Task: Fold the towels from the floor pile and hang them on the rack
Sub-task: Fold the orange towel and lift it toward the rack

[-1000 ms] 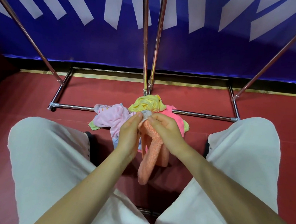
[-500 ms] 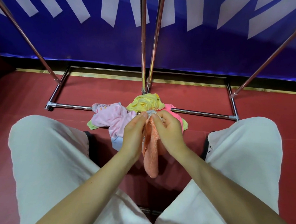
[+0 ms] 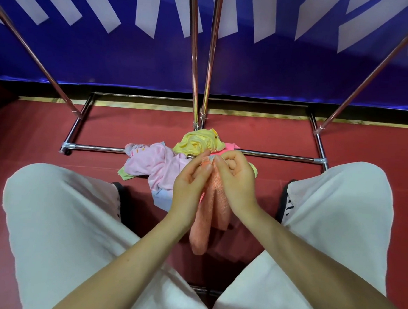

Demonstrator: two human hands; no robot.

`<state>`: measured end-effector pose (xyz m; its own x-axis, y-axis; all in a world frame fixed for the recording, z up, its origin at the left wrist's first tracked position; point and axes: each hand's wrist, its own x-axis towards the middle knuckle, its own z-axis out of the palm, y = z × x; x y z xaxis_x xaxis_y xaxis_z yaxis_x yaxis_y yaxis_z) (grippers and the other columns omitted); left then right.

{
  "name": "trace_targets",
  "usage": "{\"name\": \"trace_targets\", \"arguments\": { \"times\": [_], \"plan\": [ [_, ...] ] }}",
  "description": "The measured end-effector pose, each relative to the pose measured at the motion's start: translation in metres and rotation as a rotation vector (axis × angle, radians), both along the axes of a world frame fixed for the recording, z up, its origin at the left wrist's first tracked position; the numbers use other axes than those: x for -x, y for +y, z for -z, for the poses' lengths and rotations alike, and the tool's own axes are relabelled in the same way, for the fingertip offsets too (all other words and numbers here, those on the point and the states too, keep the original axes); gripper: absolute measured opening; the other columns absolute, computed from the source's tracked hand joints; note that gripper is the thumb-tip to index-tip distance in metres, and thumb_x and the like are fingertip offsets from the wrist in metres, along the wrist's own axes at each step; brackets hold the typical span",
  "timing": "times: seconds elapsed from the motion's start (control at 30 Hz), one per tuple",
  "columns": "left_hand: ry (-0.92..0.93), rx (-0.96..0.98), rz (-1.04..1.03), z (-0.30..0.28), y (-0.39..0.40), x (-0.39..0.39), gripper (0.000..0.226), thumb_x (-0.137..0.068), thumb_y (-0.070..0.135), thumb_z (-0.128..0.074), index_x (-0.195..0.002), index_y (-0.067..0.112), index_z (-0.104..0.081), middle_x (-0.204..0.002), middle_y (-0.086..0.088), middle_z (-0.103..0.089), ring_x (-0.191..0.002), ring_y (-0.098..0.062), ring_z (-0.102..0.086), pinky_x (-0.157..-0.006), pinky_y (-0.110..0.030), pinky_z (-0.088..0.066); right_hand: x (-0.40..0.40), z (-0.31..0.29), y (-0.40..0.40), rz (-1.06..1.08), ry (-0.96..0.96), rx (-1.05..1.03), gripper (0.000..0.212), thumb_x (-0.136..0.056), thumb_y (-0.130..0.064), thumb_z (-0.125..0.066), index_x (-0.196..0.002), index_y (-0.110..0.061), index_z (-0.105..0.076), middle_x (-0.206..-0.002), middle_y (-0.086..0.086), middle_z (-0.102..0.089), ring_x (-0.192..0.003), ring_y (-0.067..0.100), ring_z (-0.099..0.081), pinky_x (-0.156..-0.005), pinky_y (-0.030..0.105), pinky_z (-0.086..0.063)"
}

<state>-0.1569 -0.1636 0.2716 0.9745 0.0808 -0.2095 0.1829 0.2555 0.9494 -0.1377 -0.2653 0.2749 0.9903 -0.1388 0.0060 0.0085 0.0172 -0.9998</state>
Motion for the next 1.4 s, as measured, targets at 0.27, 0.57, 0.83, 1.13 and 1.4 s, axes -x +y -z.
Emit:
{"name": "trace_targets", "arguments": {
  "times": [0.27, 0.57, 0.83, 1.13, 1.4],
  "plan": [
    [0.014, -0.003, -0.013, 0.005, 0.000, 0.003, 0.032, -0.093, 0.007, -0.059, -0.124, 0.005, -0.062, -0.121, -0.008, -0.068, -0.118, -0.018, -0.061, -0.105, -0.032, -0.046, 0.003, 0.008, -0.002, -0.041, -0.002, -0.038, 0.012, -0.092, -0.004, -0.057, -0.091, -0.016, -0.058, -0.079, 0.002, -0.069, -0.079, 0.013, -0.066, -0.073, 0.026, -0.048],
    [0.026, -0.021, -0.047, 0.005, 0.006, 0.005, 0.028, -0.092, 0.000, -0.057, -0.119, -0.003, -0.064, -0.115, -0.012, -0.070, -0.114, -0.023, -0.063, -0.103, -0.033, -0.047, 0.006, 0.013, -0.003, -0.092, 0.045, -0.006, 0.013, -0.093, -0.010, -0.054, -0.085, -0.020, -0.053, -0.070, 0.005, -0.056, -0.063, 0.015, -0.048, -0.058, 0.025, -0.038],
    [0.035, 0.025, -0.099, 0.000, 0.011, 0.006, 0.018, -0.094, 0.002, -0.054, -0.105, -0.001, -0.068, -0.102, -0.008, -0.073, -0.098, -0.016, -0.066, -0.096, -0.033, -0.050, 0.005, 0.010, 0.000, -0.190, 0.049, 0.006, 0.019, -0.095, -0.003, -0.050, -0.085, -0.018, -0.052, -0.056, -0.016, -0.047, -0.052, -0.001, -0.036, -0.052, 0.013, -0.030],
    [-0.136, -0.220, -0.129, -0.025, 0.043, -0.015, 0.018, -0.095, 0.006, -0.054, -0.101, 0.014, -0.069, -0.089, 0.022, -0.071, -0.090, 0.010, -0.062, -0.082, -0.009, -0.046, -0.012, 0.005, -0.004, -0.460, 0.010, 0.320, 0.021, -0.092, -0.017, -0.059, -0.113, -0.018, -0.060, -0.088, -0.002, -0.061, -0.073, 0.004, -0.055, -0.068, 0.023, -0.047],
    [-0.233, -0.320, 0.120, -0.032, 0.070, -0.022, 0.021, -0.094, 0.006, -0.057, -0.100, 0.022, -0.069, -0.092, 0.019, -0.072, -0.094, 0.004, -0.063, -0.083, -0.012, -0.045, -0.009, 0.005, -0.001, -0.538, 0.000, 0.297, 0.046, -0.088, -0.016, -0.065, -0.109, -0.055, -0.052, -0.092, -0.014, -0.059, -0.080, 0.012, -0.056, -0.080, 0.026, -0.048]
  ]
}}
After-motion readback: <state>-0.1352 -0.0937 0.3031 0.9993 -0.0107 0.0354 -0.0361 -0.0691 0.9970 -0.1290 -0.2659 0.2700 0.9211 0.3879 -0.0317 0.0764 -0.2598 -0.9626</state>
